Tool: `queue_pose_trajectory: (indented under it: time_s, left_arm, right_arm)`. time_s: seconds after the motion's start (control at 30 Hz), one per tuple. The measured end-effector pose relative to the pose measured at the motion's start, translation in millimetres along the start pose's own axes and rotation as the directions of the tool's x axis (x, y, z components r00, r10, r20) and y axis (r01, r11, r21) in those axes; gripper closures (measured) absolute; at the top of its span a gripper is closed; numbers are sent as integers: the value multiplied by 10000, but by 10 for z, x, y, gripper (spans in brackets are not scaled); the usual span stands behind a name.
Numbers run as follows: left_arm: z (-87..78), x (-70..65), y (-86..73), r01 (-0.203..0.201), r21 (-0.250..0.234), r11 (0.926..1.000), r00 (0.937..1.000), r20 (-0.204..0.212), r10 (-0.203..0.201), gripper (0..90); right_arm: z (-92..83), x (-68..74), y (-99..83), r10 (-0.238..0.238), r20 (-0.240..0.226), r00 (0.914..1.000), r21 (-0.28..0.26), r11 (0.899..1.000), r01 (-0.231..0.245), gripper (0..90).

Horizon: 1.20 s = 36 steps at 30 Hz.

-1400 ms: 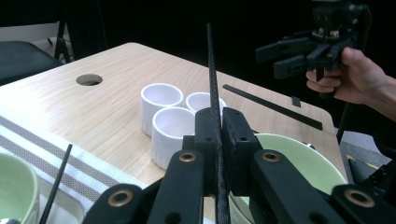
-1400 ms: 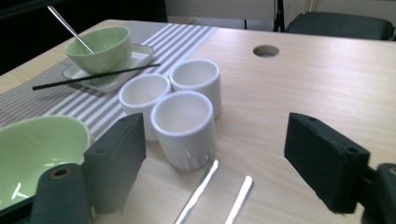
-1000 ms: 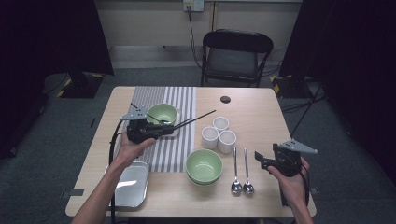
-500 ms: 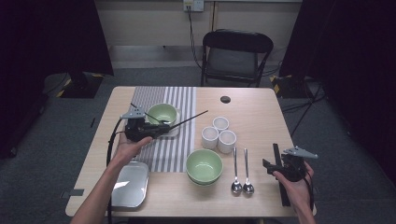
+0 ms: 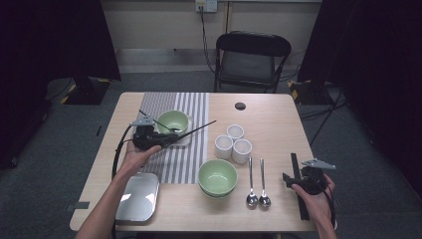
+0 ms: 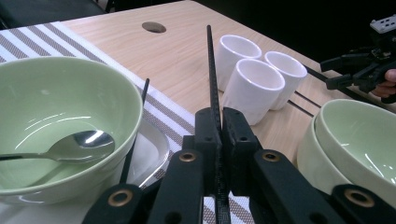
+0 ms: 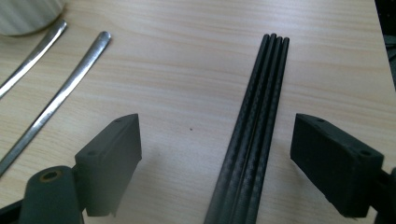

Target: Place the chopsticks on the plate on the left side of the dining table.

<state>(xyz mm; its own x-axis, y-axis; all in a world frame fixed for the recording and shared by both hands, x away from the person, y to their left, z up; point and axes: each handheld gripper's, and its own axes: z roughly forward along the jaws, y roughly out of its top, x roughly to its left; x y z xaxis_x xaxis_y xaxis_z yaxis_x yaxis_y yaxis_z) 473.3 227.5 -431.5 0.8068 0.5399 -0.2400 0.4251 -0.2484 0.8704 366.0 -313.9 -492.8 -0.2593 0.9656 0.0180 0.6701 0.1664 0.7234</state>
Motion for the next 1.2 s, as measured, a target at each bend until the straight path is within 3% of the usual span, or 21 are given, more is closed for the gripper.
queue_pose_trajectory:
  time_s: [0.33,0.57,0.7,1.0,1.2]
  left_arm:
    - [7,66,-33,207,36,9998,9998,-43,-207,857]
    - [75,46,63,16,228,9997,10000,58,-17,857]
    - [87,104,123,-100,636,9979,9997,-228,115,858]
    - [210,227,-51,202,1162,9930,9987,-494,-145,858]
    - [251,289,-153,394,1266,9912,9975,-627,-316,857]
  right_arm:
    - [22,26,-47,-250,200,9995,-38,9997,250,151]
    - [26,27,-70,-265,206,9994,-225,9994,270,148]
    - [25,27,-71,-271,216,9994,-229,9994,276,149]
    - [25,28,-71,-270,214,9994,-228,9994,275,149]
    - [28,35,-69,-288,215,9994,-226,9993,293,149]
